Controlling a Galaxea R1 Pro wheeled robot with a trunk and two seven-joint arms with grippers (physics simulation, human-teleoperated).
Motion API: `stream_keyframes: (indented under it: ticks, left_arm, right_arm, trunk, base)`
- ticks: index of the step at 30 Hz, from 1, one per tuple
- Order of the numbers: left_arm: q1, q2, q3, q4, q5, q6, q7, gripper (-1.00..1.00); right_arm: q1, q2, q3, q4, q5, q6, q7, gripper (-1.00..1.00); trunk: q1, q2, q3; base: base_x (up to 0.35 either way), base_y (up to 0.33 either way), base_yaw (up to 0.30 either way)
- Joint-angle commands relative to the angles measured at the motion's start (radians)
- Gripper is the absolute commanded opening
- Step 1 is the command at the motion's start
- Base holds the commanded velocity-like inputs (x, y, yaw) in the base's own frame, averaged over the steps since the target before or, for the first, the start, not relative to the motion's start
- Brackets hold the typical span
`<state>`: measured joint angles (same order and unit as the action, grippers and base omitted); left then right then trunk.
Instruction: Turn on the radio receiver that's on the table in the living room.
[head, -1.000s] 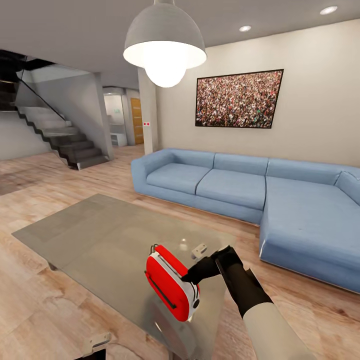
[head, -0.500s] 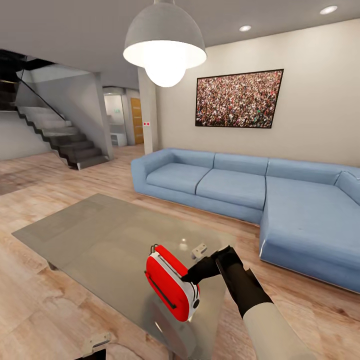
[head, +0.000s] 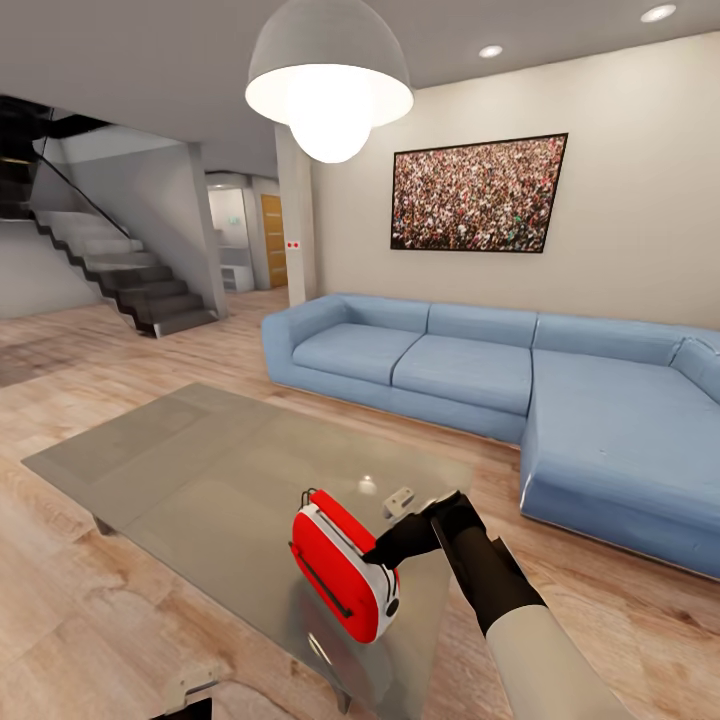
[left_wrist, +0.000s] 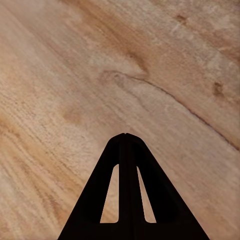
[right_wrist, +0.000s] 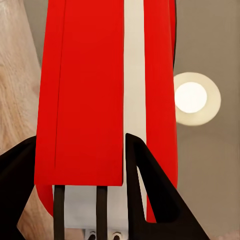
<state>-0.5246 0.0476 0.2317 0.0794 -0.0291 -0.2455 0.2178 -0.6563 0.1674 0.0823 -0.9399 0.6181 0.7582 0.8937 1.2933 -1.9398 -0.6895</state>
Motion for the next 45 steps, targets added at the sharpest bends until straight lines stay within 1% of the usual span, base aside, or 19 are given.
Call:
stream_keyframes:
  ticks: [1,10,25,39,45]
  left_arm:
    - [0.0,0.0,0.0,0.0,0.0,0.0,0.0,-1.0]
    - [0.0,0.0,0.0,0.0,0.0,0.0,0.0,-1.0]
    - [0.0,0.0,0.0,-0.001,0.0,0.0,0.0,-1.0]
    - [0.0,0.0,0.0,0.0,0.0,0.0,0.0,-1.0]
    - [0.0,0.0,0.0,0.0,0.0,0.0,0.0,-1.0]
  right_arm:
    - [0.0,0.0,0.0,0.0,-0.008,0.001,0.001,-1.0]
    - [0.0,0.001,0.0,0.0,-0.008,0.001,0.001,-1.0]
    - [0.0,0.0,0.0,0.0,-0.008,0.001,0.001,-1.0]
    - [0.0,0.0,0.0,0.0,-0.008,0.001,0.001,-1.0]
    - [0.0,0.0,0.0,0.0,-0.008,0.001,0.001,-1.0]
  trunk:
    - [0.0,0.0,0.0]
    - [0.0,0.0,0.0]
    - [0.058,-0.105,-0.047]
    - [0.058,-0.105,-0.047]
    - [0.081,-0.147,-0.066]
  base:
    - [0.0,0.0,0.0]
    - [0.0,0.0,0.0]
    - [0.0,0.0,0.0]
    - [0.0,0.0,0.0]
    - [0.0,0.0,0.0]
